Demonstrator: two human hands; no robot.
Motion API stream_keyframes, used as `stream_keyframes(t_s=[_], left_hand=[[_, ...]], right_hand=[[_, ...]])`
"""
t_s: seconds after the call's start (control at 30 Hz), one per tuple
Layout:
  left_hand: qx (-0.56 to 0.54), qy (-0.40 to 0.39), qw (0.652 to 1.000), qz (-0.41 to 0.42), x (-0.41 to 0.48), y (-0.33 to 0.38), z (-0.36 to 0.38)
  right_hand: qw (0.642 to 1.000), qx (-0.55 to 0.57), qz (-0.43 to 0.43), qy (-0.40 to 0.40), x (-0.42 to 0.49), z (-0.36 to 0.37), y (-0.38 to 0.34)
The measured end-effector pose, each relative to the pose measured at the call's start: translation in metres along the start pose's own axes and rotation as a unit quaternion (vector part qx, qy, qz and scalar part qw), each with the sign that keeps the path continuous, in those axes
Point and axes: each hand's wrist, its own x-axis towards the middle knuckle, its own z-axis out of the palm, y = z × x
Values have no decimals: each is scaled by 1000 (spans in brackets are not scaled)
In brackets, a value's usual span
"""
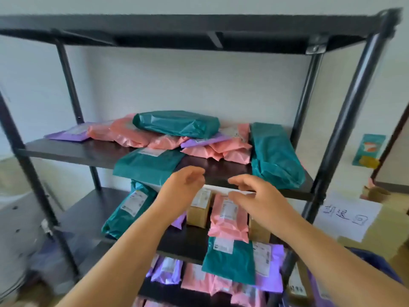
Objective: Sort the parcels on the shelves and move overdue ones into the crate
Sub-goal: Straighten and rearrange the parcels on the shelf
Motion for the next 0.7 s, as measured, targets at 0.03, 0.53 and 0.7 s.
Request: stream_keyframes(t_s=[0.03, 0.53, 0.7], left_hand=[[1, 11, 1000, 3, 4, -1, -19], [115, 100, 988, -1, 86, -75, -284], [143, 116, 983, -17, 108, -103, -334]], right_hand=[[1000, -1, -18, -3, 10, 7, -14], [991, 31, -130, -26, 170, 168, -203], [986, 19, -152, -60, 209, 208, -238]])
